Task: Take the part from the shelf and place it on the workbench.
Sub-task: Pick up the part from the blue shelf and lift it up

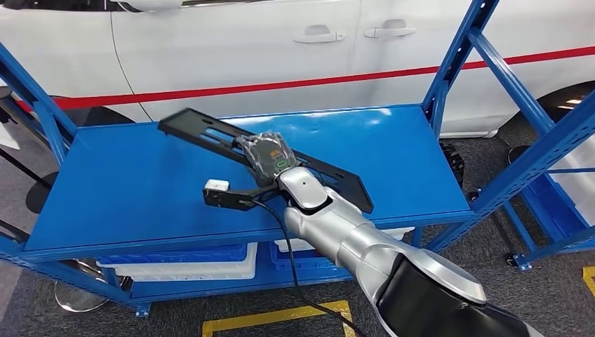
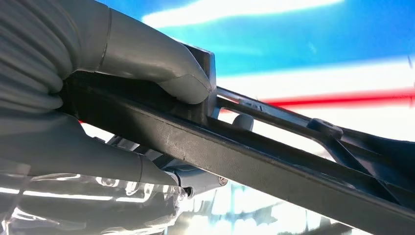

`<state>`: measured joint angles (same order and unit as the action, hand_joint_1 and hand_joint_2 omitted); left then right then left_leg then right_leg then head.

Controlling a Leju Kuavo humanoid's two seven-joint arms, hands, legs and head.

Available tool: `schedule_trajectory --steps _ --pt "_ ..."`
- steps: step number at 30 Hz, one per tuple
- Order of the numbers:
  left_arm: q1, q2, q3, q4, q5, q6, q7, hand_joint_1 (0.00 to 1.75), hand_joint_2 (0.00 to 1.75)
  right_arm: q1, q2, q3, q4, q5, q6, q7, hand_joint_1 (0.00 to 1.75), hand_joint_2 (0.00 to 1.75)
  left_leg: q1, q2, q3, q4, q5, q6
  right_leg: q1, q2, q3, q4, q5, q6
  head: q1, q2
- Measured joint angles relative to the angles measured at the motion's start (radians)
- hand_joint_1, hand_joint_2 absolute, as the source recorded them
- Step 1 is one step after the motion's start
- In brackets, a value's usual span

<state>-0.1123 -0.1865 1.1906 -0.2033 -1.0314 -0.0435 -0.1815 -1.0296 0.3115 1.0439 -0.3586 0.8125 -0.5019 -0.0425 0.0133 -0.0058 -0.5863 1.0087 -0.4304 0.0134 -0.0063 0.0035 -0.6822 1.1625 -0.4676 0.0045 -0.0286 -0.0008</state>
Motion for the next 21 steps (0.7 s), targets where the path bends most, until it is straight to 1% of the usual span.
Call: schedule_trajectory --steps 1,2,3,4,5,6,7,8,9,10,11,12,13,14,15,16,17,18,19,21 --pt "0.000 -0.001 0.001 0.000 0.001 0.000 0.000 0.00 0.00 -0.006 -0.003 -0.026 -0.021 0.009 -0.010 -0.002 1.75 1.75 -0.002 -0.001 -0.002 0.004 -0.003 -0.004 0.002 0.000 0.030 -0.064 0.023 -0.004 0.000 0.000" --pt "0.001 -0.002 0.002 0.000 0.003 0.000 -0.001 0.00 0.00 -0.010 -0.007 -0.049 -0.040 0.018 -0.014 -0.003 1.75 1.75 -0.004 -0.002 -0.003 0.007 -0.004 -0.008 0.003 0.000 0.050 -0.107 0.035 -0.008 0.000 0.000" --pt "0.001 -0.002 0.003 0.000 0.003 0.000 -0.001 0.00 0.00 -0.014 -0.010 -0.070 -0.058 0.028 -0.015 -0.003 1.75 1.75 -0.006 -0.002 -0.005 0.008 -0.006 -0.012 0.005 0.001 0.058 -0.127 0.036 -0.010 -0.001 0.000" --pt "0.002 -0.003 0.004 0.000 0.004 0.000 -0.001 0.00 0.00 -0.014 -0.013 -0.088 -0.074 0.040 -0.014 -0.003 1.75 1.75 -0.007 -0.003 -0.006 0.008 -0.006 -0.018 0.007 0.002 0.059 -0.131 0.034 -0.013 -0.001 0.000" --pt "0.002 -0.003 0.004 0.000 0.004 0.000 -0.001 0.00 0.00 -0.012 -0.016 -0.105 -0.088 0.052 -0.018 -0.006 1.75 1.75 -0.006 -0.003 -0.006 0.007 -0.006 -0.022 0.006 0.002 0.059 -0.133 0.036 -0.018 -0.001 0.000" --pt "0.003 -0.003 0.005 0.000 0.004 0.001 -0.001 0.00 0.00 -0.008 -0.019 -0.123 -0.104 0.064 -0.029 -0.010 1.75 1.75 -0.005 -0.002 -0.007 0.010 -0.011 -0.028 0.005 0.002 0.061 -0.137 0.038 -0.023 -0.001 0.000" --pt "0.003 -0.003 0.005 0.000 0.004 0.002 -0.001 0.00 0.00 -0.002 -0.023 -0.145 -0.126 0.078 -0.044 -0.018 1.75 1.75 -0.004 -0.002 -0.014 0.026 -0.024 -0.033 0.003 0.002 0.062 -0.141 0.040 -0.029 -0.001 0.000" --pt "0.003 -0.003 0.006 0.000 0.004 0.003 0.000 0.00 0.00 0.009 -0.028 -0.173 -0.158 0.098 -0.056 -0.026 1.75 1.75 -0.003 -0.001 -0.030 0.062 -0.047 -0.037 0.000 0.001 0.063 -0.144 0.042 -0.033 -0.002 0.000" --pt "0.004 -0.003 0.006 0.000 0.004 0.004 0.001 0.00 0.00 0.023 -0.034 -0.203 -0.197 0.120 -0.060 -0.034 1.75 1.75 -0.001 0.000 -0.056 0.119 -0.078 -0.041 0.000 0.001 0.064 -0.145 0.042 -0.036 -0.002 0.000" --pt "0.004 -0.003 0.007 0.000 0.004 0.005 0.002 0.00 0.00 0.040 -0.041 -0.240 -0.246 0.147 -0.057 -0.040 1.75 1.75 -0.001 0.000 -0.088 0.189 -0.110 -0.044 0.001 0.000 0.064 -0.144 0.041 -0.038 -0.003 0.000" --pt "0.005 -0.003 0.008 0.000 0.004 0.006 0.004 0.00 0.00 0.062 -0.049 -0.279 -0.301 0.173 -0.048 -0.046 1.75 1.75 0.000 0.001 -0.118 0.252 -0.131 -0.046 0.002 -0.001 0.064 -0.144 0.040 -0.040 -0.002 0.000" --pt "0.007 -0.003 0.010 0.000 0.004 0.007 0.006 0.00 0.00 0.087 -0.057 -0.319 -0.357 0.193 -0.039 -0.053 1.75 1.75 0.000 0.001 -0.137 0.288 -0.136 -0.048 0.002 -0.001 0.065 -0.143 0.038 -0.040 -0.002 0.000" --pt "0.008 -0.003 0.011 0.000 0.004 0.009 0.009 0.00 0.00 0.113 -0.064 -0.360 -0.419 0.208 -0.031 -0.061 1.75 1.75 0.000 0.001 -0.138 0.285 -0.121 -0.048 0.003 -0.002 0.066 -0.142 0.037 -0.040 -0.002 0.000" --pt "0.009 -0.003 0.012 0.000 0.004 0.010 0.012 0.00 0.00 0.138 -0.070 -0.398 -0.478 0.213 -0.025 -0.072 1.75 1.75 0.000 0.001 -0.120 0.244 -0.090 -0.047 0.003 -0.002 0.067 -0.140 0.034 -0.039 -0.002 0.000" --pt "0.010 -0.003 0.013 0.000 0.004 0.013 0.013 0.00 0.00 0.159 -0.075 -0.435 -0.536 0.206 -0.018 -0.086 1.75 1.75 0.000 0.001 -0.089 0.175 -0.051 -0.044 0.003 -0.002 0.069 -0.139 0.032 -0.037 -0.002 0.000" --pt "0.011 -0.003 0.014 0.000 0.004 0.015 0.014 0.00 0.00 0.178 -0.079 -0.470 -0.590 0.187 -0.009 -0.105 1.75 1.75 -0.002 0.001 -0.057 0.109 -0.023 -0.039 0.005 -0.001 0.070 -0.137 0.030 -0.034 -0.002 0.000" --pt "0.011 -0.003 0.015 0.000 0.004 0.018 0.015 0.00 0.00 0.196 -0.082 -0.502 -0.640 0.157 0.003 -0.126 1.75 1.75 -0.004 0.000 -0.032 0.054 -0.007 -0.034 0.006 0.000 0.069 -0.136 0.028 -0.031 -0.002 0.000" --pt "0.010 -0.003 0.016 0.000 0.004 0.019 0.015 0.00 0.00 0.213 -0.084 -0.531 -0.688 0.117 0.020 -0.151 1.75 1.75 -0.006 0.000 -0.018 0.023 -0.001 -0.028 0.007 0.000 0.068 -0.135 0.028 -0.026 -0.002 0.000" --pt "0.010 -0.003 0.017 0.000 0.004 0.020 0.015 0.00 0.00 0.230 -0.087 -0.555 -0.729 0.066 0.045 -0.176 1.75 1.75 -0.009 0.000 -0.014 0.014 -0.006 -0.023 0.007 0.000 0.066 -0.136 0.029 -0.021 -0.001 0.000" --pt "0.011 -0.003 0.019 0.000 0.004 0.020 0.015 0.00 0.00 0.267 -0.091 -0.596 -0.802 -0.102 0.144 -0.240 1.75 1.75 -0.006 0.000 -0.011 0.004 -0.003 -0.013 0.006 0.000 0.066 -0.136 0.028 -0.010 -0.001 0.000"
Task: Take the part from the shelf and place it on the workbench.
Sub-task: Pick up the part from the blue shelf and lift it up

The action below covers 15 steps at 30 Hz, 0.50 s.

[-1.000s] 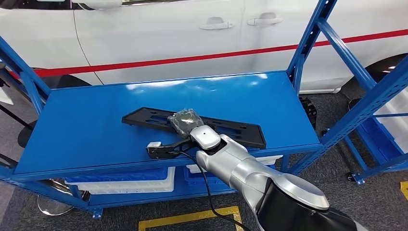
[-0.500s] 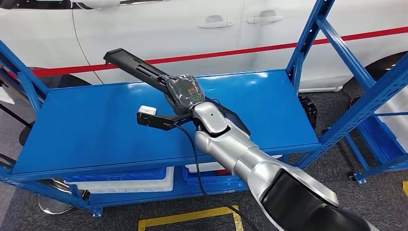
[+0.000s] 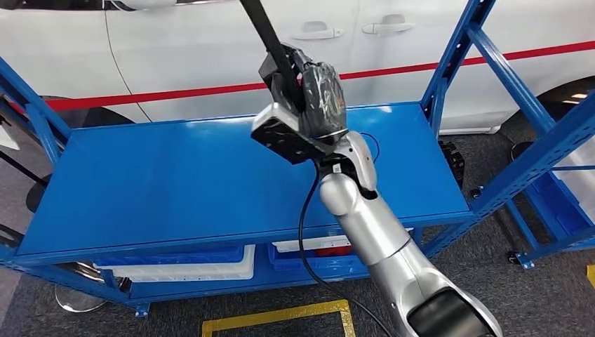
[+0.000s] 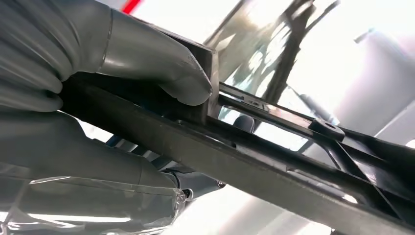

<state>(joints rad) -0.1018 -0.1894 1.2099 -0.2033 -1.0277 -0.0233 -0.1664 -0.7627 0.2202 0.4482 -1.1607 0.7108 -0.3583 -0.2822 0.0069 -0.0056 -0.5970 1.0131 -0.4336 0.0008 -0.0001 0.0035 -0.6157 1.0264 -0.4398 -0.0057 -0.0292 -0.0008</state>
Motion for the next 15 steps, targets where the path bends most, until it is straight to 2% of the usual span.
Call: schedule_trajectory --steps 2,5,6,7,8,10,11,12,15 --pt "-0.001 0.000 0.001 0.000 -0.001 0.001 0.000 0.00 0.00 0.041 -0.004 -0.039 -0.066 -0.252 0.163 -0.074 1.75 1.75 0.005 0.001 0.006 -0.010 0.005 0.011 -0.002 0.000 -0.014 0.037 -0.028 0.011 0.000 0.000" --pt "-0.003 0.000 0.002 0.000 -0.002 0.005 0.006 0.00 0.00 0.112 -0.015 -0.090 -0.144 -0.569 0.400 -0.141 1.75 1.75 0.005 0.001 0.008 -0.013 0.005 0.021 -0.007 0.000 -0.097 0.210 -0.111 0.021 0.000 0.000" --pt "-0.003 0.000 0.002 0.000 -0.002 0.009 0.010 0.00 0.00 0.138 -0.020 -0.099 -0.160 -0.636 0.462 -0.149 1.75 1.75 0.005 0.000 0.009 -0.012 0.004 0.021 -0.009 0.000 -0.120 0.253 -0.121 0.023 0.001 0.000" --pt "-0.003 0.000 0.002 0.000 -0.002 0.012 0.015 0.00 0.00 0.161 -0.024 -0.105 -0.171 -0.690 0.515 -0.153 1.75 1.75 0.005 0.000 0.009 -0.011 0.003 0.021 -0.012 0.000 -0.127 0.262 -0.113 0.025 0.001 0.000" --pt "-0.003 0.000 0.003 0.000 -0.002 0.015 0.020 0.00 0.00 0.181 -0.027 -0.108 -0.180 -0.731 0.558 -0.155 1.75 1.75 0.005 -0.001 0.009 -0.009 0.002 0.019 -0.014 -0.001 -0.115 0.234 -0.089 0.025 0.001 0.000" --pt "-0.005 0.000 0.003 0.000 -0.002 0.020 0.027 0.00 0.00 0.210 -0.030 -0.107 -0.188 -0.787 0.619 -0.157 1.75 1.75 0.005 -0.001 0.008 -0.002 -0.004 0.012 -0.017 -0.002 -0.055 0.109 -0.027 0.023 0.001 0.000" --pt "-0.006 0.000 0.003 0.000 -0.002 0.021 0.030 0.00 0.00 0.221 -0.030 -0.106 -0.189 -0.808 0.640 -0.158 1.75 1.75 0.003 -0.001 0.007 0.003 -0.008 0.007 -0.016 -0.002 -0.030 0.057 -0.009 0.020 0.000 0.000" --pt "-0.008 0.000 0.003 0.000 -0.002 0.022 0.032 0.00 0.00 0.232 -0.031 -0.104 -0.189 -0.827 0.658 -0.160 1.75 1.75 0.001 -0.002 0.006 0.007 -0.011 0.002 -0.015 -0.002 -0.015 0.025 -0.002 0.016 0.000 0.000" --pt "-0.009 0.000 0.004 0.000 -0.002 0.024 0.036 0.00 0.00 0.257 -0.032 -0.099 -0.186 -0.862 0.687 -0.162 1.75 1.75 0.001 -0.001 0.005 0.009 -0.016 -0.014 -0.011 0.000 -0.011 0.013 -0.002 -0.001 0.000 0.000"
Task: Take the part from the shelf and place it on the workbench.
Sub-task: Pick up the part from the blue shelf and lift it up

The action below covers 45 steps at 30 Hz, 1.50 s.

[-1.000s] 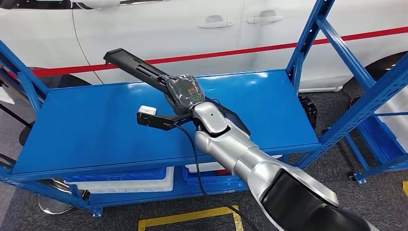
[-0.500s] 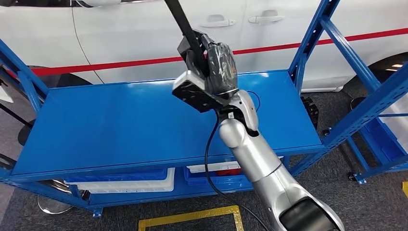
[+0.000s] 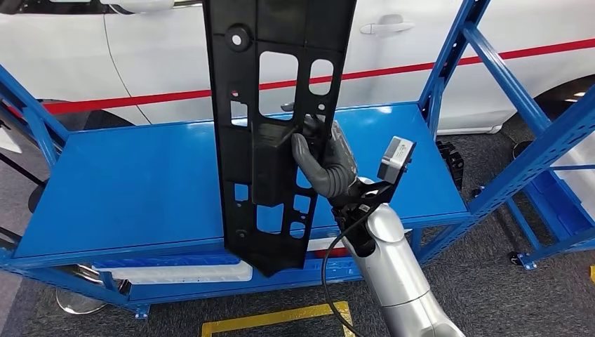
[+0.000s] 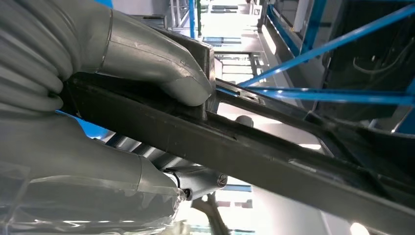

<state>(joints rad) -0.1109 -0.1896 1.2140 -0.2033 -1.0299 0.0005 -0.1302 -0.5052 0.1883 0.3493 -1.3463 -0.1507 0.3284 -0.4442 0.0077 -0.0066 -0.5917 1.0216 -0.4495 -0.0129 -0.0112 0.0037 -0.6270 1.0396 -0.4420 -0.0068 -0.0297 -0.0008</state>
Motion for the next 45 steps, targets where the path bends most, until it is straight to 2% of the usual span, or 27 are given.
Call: schedule_trajectory --steps 2,3,5,6,7,8,10,12,14,17,19,21,22,23,25,27,29,30,32,34,37,38,39,40,42,43,45 --pt "0.000 0.000 0.002 0.000 0.001 0.002 0.000 0.00 0.00 0.008 0.000 0.005 0.004 -0.022 0.019 0.002 1.75 1.75 0.003 0.001 -0.012 0.031 -0.025 -0.011 -0.002 -0.001 0.003 -0.005 0.003 -0.013 -0.001 0.000" --pt "-0.001 0.000 0.003 0.000 0.002 0.003 0.000 0.00 0.00 0.014 0.000 0.011 0.006 -0.033 0.029 0.002 1.75 1.75 0.004 0.001 -0.032 0.076 -0.052 -0.015 -0.003 -0.002 0.004 -0.007 0.003 -0.017 -0.002 0.000" --pt "0.000 0.000 0.006 0.000 0.006 0.005 0.000 0.00 0.00 0.037 0.000 0.028 0.014 -0.047 0.043 -0.003 1.75 1.75 0.005 0.001 -0.090 0.205 -0.112 -0.020 0.000 -0.003 0.004 -0.007 0.002 -0.023 -0.002 0.000" --pt "0.000 0.000 0.008 0.000 0.008 0.005 0.000 0.00 0.00 0.054 0.000 0.038 0.020 -0.050 0.047 -0.007 1.75 1.75 0.005 0.001 -0.115 0.256 -0.129 -0.021 0.002 -0.003 0.004 -0.006 0.002 -0.024 -0.002 0.000" --pt "0.001 0.000 0.009 0.000 0.010 0.005 0.000 0.00 0.00 0.071 0.000 0.047 0.026 -0.051 0.049 -0.012 1.75 1.75 0.005 0.001 -0.125 0.276 -0.127 -0.021 0.003 -0.003 0.005 -0.006 0.001 -0.025 -0.002 0.000" --pt "0.001 0.000 0.011 0.000 0.011 0.005 0.000 0.00 0.00 0.086 0.000 0.056 0.032 -0.051 0.050 -0.016 1.75 1.75 0.004 0.001 -0.116 0.256 -0.105 -0.018 0.005 -0.003 0.006 -0.006 0.001 -0.026 -0.002 0.000" --pt "0.000 0.001 0.014 0.000 0.012 0.005 -0.001 0.00 0.00 0.106 -0.001 0.070 0.041 -0.051 0.051 -0.024 1.75 1.75 0.003 0.002 -0.058 0.131 -0.040 -0.008 0.007 -0.001 0.009 -0.006 0.000 -0.026 -0.002 0.000" --pt "-0.001 0.002 0.016 0.000 0.012 0.002 -0.001 0.00 0.00 0.115 -0.001 0.077 0.047 -0.051 0.050 -0.031 1.75 1.75 -0.003 0.001 -0.005 0.024 -0.005 0.003 0.010 0.000 0.010 -0.006 -0.001 -0.021 -0.002 0.000" --pt "-0.001 0.002 0.019 0.000 0.015 -0.005 -0.001 0.00 0.00 0.132 -0.001 0.082 0.049 -0.049 0.049 -0.032 1.75 1.75 -0.008 0.000 0.009 -0.003 -0.002 0.009 0.010 -0.001 0.010 -0.008 0.001 -0.012 -0.001 0.000" --pt "0.001 0.003 0.025 0.000 0.024 -0.013 0.001 0.00 0.00 0.170 -0.002 0.088 0.050 -0.041 0.050 -0.031 1.75 1.75 -0.004 -0.001 0.015 -0.018 0.010 0.024 0.008 -0.002 0.010 -0.002 -0.008 0.005 -0.001 0.000" --pt "0.001 0.003 0.027 0.000 0.026 -0.014 0.002 0.00 0.00 0.186 -0.004 0.090 0.050 -0.037 0.050 -0.031 1.75 1.75 0.000 0.001 0.016 -0.026 0.018 0.031 0.005 -0.002 -0.022 0.073 -0.059 0.015 0.000 0.000" --pt "0.001 0.003 0.029 0.000 0.027 -0.015 0.002 0.00 0.00 0.199 -0.006 0.091 0.050 -0.037 0.050 -0.031 1.75 1.75 0.000 0.002 0.013 -0.026 0.019 0.034 0.003 -0.002 -0.077 0.197 -0.121 0.021 0.000 0.000" --pt "0.001 0.003 0.030 0.000 0.027 -0.016 0.002 0.00 0.00 0.206 -0.007 0.091 0.050 -0.037 0.050 -0.031 1.75 1.75 0.000 0.003 0.012 -0.025 0.019 0.034 0.002 -0.002 -0.096 0.242 -0.137 0.023 0.000 0.000" --pt "0.002 0.003 0.031 0.000 0.027 -0.016 0.002 0.00 0.00 0.213 -0.008 0.091 0.050 -0.036 0.050 -0.031 1.75 1.75 0.000 0.003 0.011 -0.025 0.019 0.034 0.001 -0.002 -0.103 0.260 -0.137 0.024 0.000 0.000" --pt "0.003 0.003 0.031 0.000 0.026 -0.016 0.003 0.00 0.00 0.220 -0.010 0.091 0.050 -0.035 0.049 -0.030 1.75 1.75 0.000 0.002 0.009 -0.020 0.019 0.033 -0.004 -0.003 -0.071 0.208 -0.098 0.025 0.000 0.000" --pt "0.002 0.003 0.032 0.000 0.026 -0.016 0.004 0.00 0.00 0.222 -0.010 0.091 0.050 -0.029 0.048 -0.029 1.75 1.75 -0.001 0.001 0.005 -0.010 0.016 0.028 -0.007 -0.003 -0.002 0.085 -0.047 0.023 0.000 0.000" --pt "0.002 0.003 0.032 0.000 0.025 -0.015 0.006 0.00 0.00 0.225 -0.011 0.091 0.050 -0.020 0.046 -0.029 1.75 1.75 -0.004 0.001 -0.001 0.000 0.014 0.018 -0.005 -0.001 0.034 0.011 -0.027 0.016 -0.001 0.000" --pt "0.002 0.003 0.032 0.000 0.022 -0.014 0.008 0.00 0.00 0.227 -0.011 0.091 0.050 -0.016 0.046 -0.029 1.75 1.75 -0.005 0.000 -0.004 0.002 0.014 0.012 -0.002 0.000 0.034 0.005 -0.029 0.010 -0.001 0.000" --pt "0.002 0.003 0.032 0.000 0.012 -0.009 0.009 0.00 0.87 0.232 -0.011 0.090 0.050 -0.007 0.045 -0.030 1.75 1.75 -0.002 0.001 -0.006 0.002 0.014 0.000 -0.001 0.001 0.031 0.001 -0.023 -0.003 -0.001 0.000" --pt "0.002 0.003 0.030 0.000 -0.002 0.005 0.005 0.00 1.75 0.234 -0.011 0.090 0.049 0.000 0.045 -0.031 1.75 1.75 0.001 0.001 -0.023 0.041 -0.018 -0.011 -0.002 -0.001 0.030 -0.004 -0.017 -0.016 -0.002 0.000" --pt "0.003 0.003 0.025 0.000 -0.021 0.038 0.012 0.00 1.75 0.245 -0.011 0.091 0.048 0.009 0.044 -0.031 1.75 1.75 0.004 0.002 -0.096 0.219 -0.118 -0.020 0.000 -0.004 0.023 -0.004 -0.012 -0.026 -0.002 0.000" --pt "0.004 0.003 0.023 0.000 -0.026 0.046 0.016 0.00 1.75 0.251 -0.011 0.091 0.047 0.012 0.044 -0.031 1.75 1.75 0.004 0.002 -0.114 0.267 -0.134 -0.020 0.001 -0.005 0.021 -0.004 -0.011 -0.027 -0.002 0.000" --pt "0.006 0.003 0.021 0.000 -0.030 0.052 0.018 0.00 1.75 0.256 -0.011 0.091 0.047 0.013 0.043 -0.031 1.75 1.75 0.004 0.002 -0.115 0.282 -0.132 -0.020 0.003 -0.005 0.019 -0.003 -0.010 -0.027 -0.002 0.000" --pt "0.007 0.003 0.019 0.000 -0.034 0.057 0.020 0.00 1.75 0.261 -0.011 0.090 0.047 0.014 0.042 -0.031 1.75 1.75 0.004 0.002 -0.096 0.253 -0.111 -0.017 0.004 -0.005 0.019 -0.003 -0.009 -0.027 -0.002 0.000" --pt "0.007 0.003 0.015 0.000 -0.037 0.062 0.019 0.00 1.75 0.264 -0.011 0.090 0.045 0.015 0.041 -0.031 1.75 1.75 0.002 0.002 -0.020 0.117 -0.052 -0.006 0.006 -0.004 0.020 -0.002 -0.008 -0.024 -0.002 0.000" --pt "0.006 0.004 0.013 0.000 -0.037 0.064 0.019 0.00 1.75 0.264 -0.011 0.090 0.043 0.015 0.040 -0.032 1.75 1.75 0.000 0.002 0.013 0.054 -0.033 0.000 0.007 -0.004 0.019 -0.002 -0.006 -0.022 -0.002 0.000" --pt "0.004 0.004 0.010 0.000 -0.038 0.065 0.019 0.00 1.75 0.265 -0.011 0.090 0.041 0.015 0.039 -0.032 1.75 1.75 -0.006 0.002 0.037 0.000 -0.026 0.009 0.007 -0.004 0.016 -0.002 -0.002 -0.012 -0.002 0.000"
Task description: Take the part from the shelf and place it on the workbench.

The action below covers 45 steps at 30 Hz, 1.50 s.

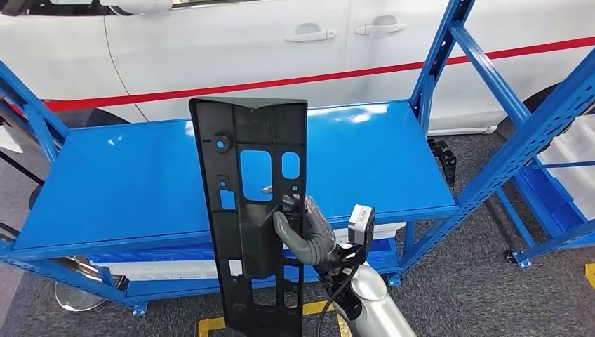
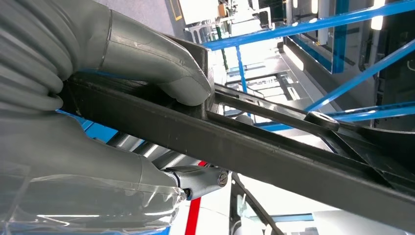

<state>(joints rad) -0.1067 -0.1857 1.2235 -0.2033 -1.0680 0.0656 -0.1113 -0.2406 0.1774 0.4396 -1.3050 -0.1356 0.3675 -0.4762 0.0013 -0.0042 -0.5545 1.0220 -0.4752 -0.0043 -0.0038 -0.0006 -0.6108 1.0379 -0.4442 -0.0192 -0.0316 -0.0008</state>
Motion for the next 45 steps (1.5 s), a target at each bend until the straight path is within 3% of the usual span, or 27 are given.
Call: schedule_trajectory --steps 2,4,7,8,9,10,12,14,17,19,20,23,24,25,26,28,30,32,34,35,37,39,40,41,42,45 --pt "0.001 0.000 -0.003 0.000 -0.001 0.000 0.000 0.00 1.75 0.001 0.000 0.000 -0.002 0.000 -0.001 0.000 1.75 1.75 0.000 0.000 0.000 -0.008 0.008 0.009 -0.001 0.000 -0.002 -0.002 0.004 0.012 0.000 0.000" --pt "0.002 -0.001 -0.005 0.000 -0.001 0.000 0.000 0.00 1.75 0.001 -0.001 0.000 -0.004 0.001 -0.003 0.000 1.75 1.75 0.005 0.002 0.002 -0.020 0.019 0.021 -0.001 0.001 -0.013 0.024 -0.019 0.022 0.001 0.000" --pt "0.001 -0.001 -0.006 0.000 -0.001 0.000 0.000 0.00 1.75 0.005 -0.002 -0.001 -0.005 0.001 -0.003 0.000 1.75 1.75 0.007 0.004 -0.002 -0.025 0.026 0.029 -0.003 0.001 -0.086 0.190 -0.111 0.031 0.002 0.000" --pt "0.002 -0.001 -0.006 0.000 -0.001 0.000 0.000 0.00 1.75 0.008 -0.003 -0.001 -0.005 0.001 -0.003 0.000 1.75 1.75 0.006 0.004 -0.004 -0.024 0.026 0.029 -0.004 0.001 -0.110 0.243 -0.130 0.033 0.002 0.000" --pt "0.002 -0.001 -0.006 0.000 -0.001 0.000 0.000 0.00 1.75 0.010 -0.004 -0.001 -0.005 0.001 -0.003 0.000 1.75 1.75 0.006 0.004 -0.005 -0.023 0.026 0.029 -0.004 0.001 -0.119 0.266 -0.131 0.034 0.002 0.000" --pt "0.003 -0.001 -0.006 0.000 -0.001 0.000 0.000 0.00 1.75 0.012 -0.005 -0.001 -0.005 0.001 -0.003 0.000 1.75 1.75 0.006 0.003 -0.005 -0.021 0.026 0.029 -0.006 0.001 -0.108 0.248 -0.112 0.034 0.002 0.000" --pt "0.003 -0.001 -0.006 0.000 -0.001 0.000 0.000 0.00 1.75 0.012 -0.006 -0.001 -0.005 0.001 -0.003 0.000 1.75 1.75 0.007 0.002 -0.005 -0.015 0.023 0.024 -0.008 0.001 -0.042 0.123 -0.050 0.031 0.002 0.000" --pt "0.002 -0.001 -0.006 0.000 -0.001 0.000 0.000 0.00 1.75 0.012 -0.006 -0.001 -0.006 0.001 -0.003 0.000 1.75 1.75 0.003 0.000 -0.009 -0.007 0.019 0.016 -0.006 0.001 0.008 0.020 -0.017 0.024 0.002 0.000" --pt "0.002 -0.001 -0.006 0.000 -0.001 0.000 -0.001 0.00 1.75 0.012 -0.006 -0.002 -0.006 0.001 -0.003 0.000 1.75 1.75 0.002 0.000 -0.013 -0.006 0.018 -0.001 -0.002 0.003 0.013 -0.002 -0.013 0.009 0.001 0.000" --pt "0.002 -0.001 -0.006 0.000 0.003 0.000 -0.004 0.00 1.75 0.012 -0.006 -0.002 -0.008 0.001 -0.003 0.000 1.75 1.75 0.004 0.000 -0.021 0.015 0.000 -0.012 -0.005 0.002 0.014 -0.009 -0.008 -0.002 0.000 0.000" --pt "0.002 -0.001 -0.006 0.000 0.007 0.000 -0.007 0.00 1.75 0.012 -0.006 -0.002 -0.010 0.001 -0.003 0.000 1.75 1.75 0.006 0.000 -0.037 0.051 -0.024 -0.016 -0.007 0.001 0.015 -0.011 -0.006 -0.006 0.000 0.000" --pt "0.003 -0.001 -0.006 0.000 0.021 0.003 -0.011 0.00 1.75 0.015 -0.006 -0.002 -0.013 0.001 -0.004 0.000 1.75 1.75 0.009 0.001 -0.121 0.242 -0.115 -0.025 -0.006 -0.002 0.012 -0.010 -0.003 -0.013 -0.001 0.000" --pt "0.004 -0.001 -0.005 0.000 0.026 0.004 -0.008 0.00 1.75 0.017 -0.006 -0.002 -0.013 0.001 -0.004 0.000 1.75 1.75 0.009 0.001 -0.136 0.277 -0.123 -0.026 -0.005 -0.003 0.010 -0.009 -0.002 -0.014 -0.001 0.000" --pt "0.004 -0.001 -0.004 0.000 0.032 0.004 -0.004 0.00 1.75 0.019 -0.006 -0.002 -0.013 0.001 -0.005 0.000 1.75 1.75 0.009 0.001 -0.131 0.271 -0.112 -0.025 -0.004 -0.003 0.010 -0.007 -0.001 -0.014 -0.001 0.000" --pt "0.005 -0.001 -0.003 0.000 0.037 0.003 0.000 0.00 1.75 0.020 -0.006 -0.002 -0.013 0.002 -0.005 0.000 1.75 1.75 0.009 0.001 -0.106 0.226 -0.084 -0.022 -0.003 -0.002 0.009 -0.007 0.000 -0.014 -0.001 0.000" --pt "0.004 0.000 -0.002 0.000 0.041 0.001 0.006 0.00 1.75 0.020 -0.006 -0.002 -0.017 0.002 -0.006 0.000 1.75 1.75 0.008 0.001 -0.032 0.084 -0.021 -0.012 -0.002 -0.001 0.010 -0.005 0.001 -0.012 -0.001 0.000" --pt "0.002 0.000 -0.002 0.000 0.042 0.000 0.009 0.00 1.75 0.020 -0.006 -0.002 -0.020 0.002 -0.006 0.000 1.75 1.75 0.007 0.000 0.007 0.007 0.003 -0.006 -0.002 -0.001 0.010 -0.005 0.002 -0.011 0.000 0.000" --pt "0.002 0.000 -0.001 0.000 0.042 0.000 0.010 0.00 1.75 0.020 -0.006 -0.003 -0.021 0.002 -0.006 0.000 1.75 1.75 0.005 0.000 0.010 -0.001 0.000 -0.005 0.000 0.000 0.009 -0.005 0.003 -0.009 0.000 0.000" --pt "0.002 0.000 0.000 0.000 0.042 -0.001 0.015 0.00 1.75 0.021 -0.007 -0.003 -0.027 0.003 -0.006 0.000 1.75 1.75 0.003 0.002 0.007 -0.014 0.015 0.007 0.001 0.000 0.002 -0.005 0.009 0.009 0.000 0.000" --pt "0.001 0.000 0.001 0.000 0.042 -0.001 0.018 0.00 1.75 0.022 -0.007 -0.004 -0.031 0.003 -0.006 0.000 1.75 1.75 0.003 0.003 0.002 -0.021 0.027 0.016 0.001 0.001 -0.005 0.004 -0.001 0.019 0.001 0.000" --pt "-0.001 0.000 0.003 0.000 0.041 -0.004 0.019 0.00 1.75 0.024 -0.008 -0.006 -0.038 0.004 -0.006 0.000 1.75 1.75 0.005 0.007 -0.014 -0.029 0.048 0.029 -0.003 0.001 -0.034 0.075 -0.068 0.031 0.002 0.000" --pt "-0.002 0.000 0.003 0.000 0.039 -0.006 0.019 0.00 1.75 0.033 -0.009 -0.009 -0.046 0.005 -0.008 0.000 1.75 1.75 0.004 0.008 -0.035 -0.028 0.061 0.034 -0.005 0.001 -0.075 0.204 -0.154 0.037 0.002 0.000" --pt "-0.002 0.000 0.003 0.000 0.039 -0.007 0.019 0.00 1.75 0.039 -0.010 -0.010 -0.051 0.006 -0.009 0.001 1.75 1.75 0.003 0.008 -0.047 -0.026 0.068 0.034 -0.006 0.001 -0.085 0.253 -0.175 0.040 0.002 0.000" --pt "-0.002 0.000 0.003 0.000 0.038 -0.007 0.019 0.00 1.75 0.044 -0.011 -0.012 -0.057 0.007 -0.010 0.001 1.75 1.75 0.003 0.008 -0.058 -0.023 0.076 0.033 -0.008 0.001 -0.081 0.274 -0.177 0.041 0.002 0.000" --pt "-0.002 0.000 0.003 0.000 0.037 -0.008 0.019 0.00 1.75 0.048 -0.012 -0.013 -0.064 0.009 -0.010 0.001 1.75 1.75 0.003 0.008 -0.070 -0.019 0.082 0.031 -0.010 0.001 -0.056 0.255 -0.159 0.042 0.002 0.000" --pt "-0.003 0.000 0.003 0.000 0.033 -0.009 0.020 0.00 1.75 0.052 -0.013 -0.015 -0.084 0.012 -0.010 0.002 1.75 1.75 0.003 0.007 -0.099 -0.003 0.098 0.019 -0.011 0.002 0.078 0.060 -0.100 0.037 0.002 0.000"
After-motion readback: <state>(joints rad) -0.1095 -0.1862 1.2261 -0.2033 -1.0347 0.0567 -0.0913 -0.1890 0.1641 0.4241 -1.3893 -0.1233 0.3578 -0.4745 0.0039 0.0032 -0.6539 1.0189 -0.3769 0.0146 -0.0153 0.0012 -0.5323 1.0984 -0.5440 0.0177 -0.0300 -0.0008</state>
